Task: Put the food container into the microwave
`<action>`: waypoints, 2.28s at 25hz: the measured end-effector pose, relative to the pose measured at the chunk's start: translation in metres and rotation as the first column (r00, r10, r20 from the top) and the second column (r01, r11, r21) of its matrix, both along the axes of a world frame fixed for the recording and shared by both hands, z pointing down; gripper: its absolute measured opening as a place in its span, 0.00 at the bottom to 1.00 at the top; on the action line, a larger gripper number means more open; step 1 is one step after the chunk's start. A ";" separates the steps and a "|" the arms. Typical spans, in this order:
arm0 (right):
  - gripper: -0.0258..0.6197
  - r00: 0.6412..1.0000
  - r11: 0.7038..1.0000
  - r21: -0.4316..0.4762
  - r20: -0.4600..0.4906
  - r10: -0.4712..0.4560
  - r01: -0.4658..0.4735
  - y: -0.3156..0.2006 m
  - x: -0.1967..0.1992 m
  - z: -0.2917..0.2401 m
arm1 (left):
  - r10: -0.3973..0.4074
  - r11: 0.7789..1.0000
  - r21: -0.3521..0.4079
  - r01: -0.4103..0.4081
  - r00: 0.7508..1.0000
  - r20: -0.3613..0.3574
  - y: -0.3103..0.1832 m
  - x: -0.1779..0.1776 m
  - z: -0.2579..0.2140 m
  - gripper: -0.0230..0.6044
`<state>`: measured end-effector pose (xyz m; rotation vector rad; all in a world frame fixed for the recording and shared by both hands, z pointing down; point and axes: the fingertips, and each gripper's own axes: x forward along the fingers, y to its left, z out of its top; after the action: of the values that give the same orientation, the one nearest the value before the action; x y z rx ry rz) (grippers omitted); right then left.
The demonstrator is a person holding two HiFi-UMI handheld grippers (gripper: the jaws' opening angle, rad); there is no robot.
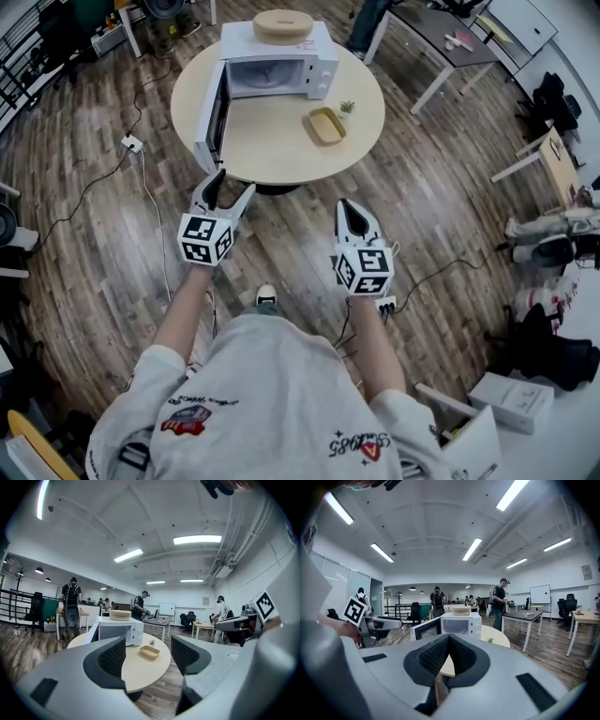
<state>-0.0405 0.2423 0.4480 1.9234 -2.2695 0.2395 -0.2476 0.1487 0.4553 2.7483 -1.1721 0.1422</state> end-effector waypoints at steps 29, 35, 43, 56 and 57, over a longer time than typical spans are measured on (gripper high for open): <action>0.03 0.990 0.996 -0.002 0.108 -0.086 0.086 -0.279 0.086 0.011 | -0.097 0.995 -0.017 0.099 0.993 0.072 -0.234 0.062 0.006 0.52; 0.03 0.976 0.984 -0.004 0.130 -0.177 0.179 -0.371 0.114 0.010 | -0.192 0.980 -0.029 0.195 0.978 0.082 -0.300 0.085 0.005 0.52; 0.03 0.949 0.956 -0.017 0.124 -0.290 0.294 -0.452 0.134 0.023 | -0.264 0.964 -0.012 0.267 0.959 0.101 -0.354 0.118 0.007 0.52; 0.03 0.941 0.951 0.000 0.147 -0.304 0.308 -0.489 0.139 0.024 | -0.270 0.961 -0.028 0.274 0.957 0.104 -0.388 0.122 0.017 0.51; 0.03 0.942 0.953 -0.001 0.148 -0.301 0.304 -0.490 0.140 0.024 | -0.265 0.963 -0.029 0.270 0.959 0.103 -0.391 0.123 0.017 0.51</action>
<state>0.0994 -0.2473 0.4723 1.5609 -2.6024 0.3758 -0.1245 -0.2419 0.4719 2.5401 -1.5339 0.2694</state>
